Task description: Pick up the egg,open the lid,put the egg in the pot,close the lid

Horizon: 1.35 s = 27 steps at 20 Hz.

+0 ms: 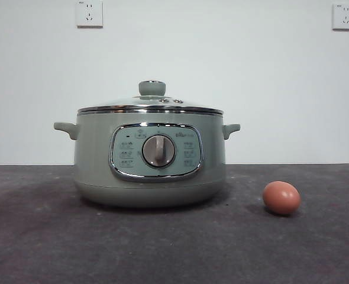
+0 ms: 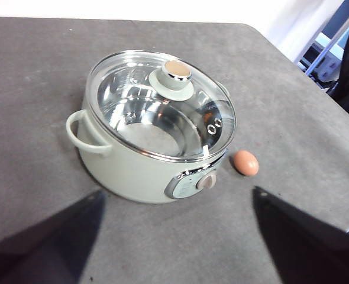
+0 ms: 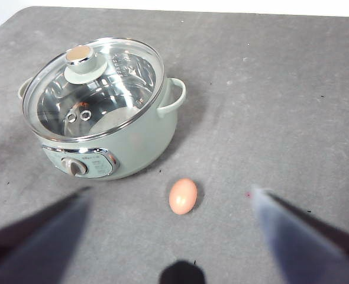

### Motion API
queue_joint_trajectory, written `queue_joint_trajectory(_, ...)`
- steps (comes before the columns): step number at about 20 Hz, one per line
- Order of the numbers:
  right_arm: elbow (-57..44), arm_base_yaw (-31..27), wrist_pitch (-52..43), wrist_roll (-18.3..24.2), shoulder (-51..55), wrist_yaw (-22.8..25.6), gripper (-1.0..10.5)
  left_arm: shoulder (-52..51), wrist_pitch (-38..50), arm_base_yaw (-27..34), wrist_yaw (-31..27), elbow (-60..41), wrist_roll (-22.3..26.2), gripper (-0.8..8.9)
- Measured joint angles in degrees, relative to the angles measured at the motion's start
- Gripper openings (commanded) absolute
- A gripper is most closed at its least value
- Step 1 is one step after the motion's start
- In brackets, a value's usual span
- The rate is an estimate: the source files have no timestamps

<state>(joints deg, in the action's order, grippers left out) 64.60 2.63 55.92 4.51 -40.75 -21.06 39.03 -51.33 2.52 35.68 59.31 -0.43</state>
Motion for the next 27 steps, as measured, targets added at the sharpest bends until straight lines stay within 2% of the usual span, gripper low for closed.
queue_joint_trajectory(4,0.0,0.0,0.0,-0.1,-0.9,0.0,6.0,4.1,3.8,-1.6,1.1,1.9,0.0,5.96)
queue_joint_trajectory(8,0.0,0.0,0.0,-0.1,-3.3,0.0,6.0,13.5,4.2,-5.4,0.4,10.7,0.2,5.96)
queue_joint_trajectory(13,0.0,0.0,0.4,-0.1,-6.8,0.0,6.0,28.4,4.3,-13.9,-5.6,23.7,2.5,5.96)
queue_joint_trajectory(20,0.0,0.0,1.6,-0.1,-8.4,0.0,6.0,49.2,5.2,-23.8,-18.9,37.0,7.6,5.96)
queue_joint_trajectory(27,0.0,0.0,1.6,-0.1,-8.7,0.0,6.0,61.4,10.5,-27.6,-20.7,38.9,9.4,5.96)
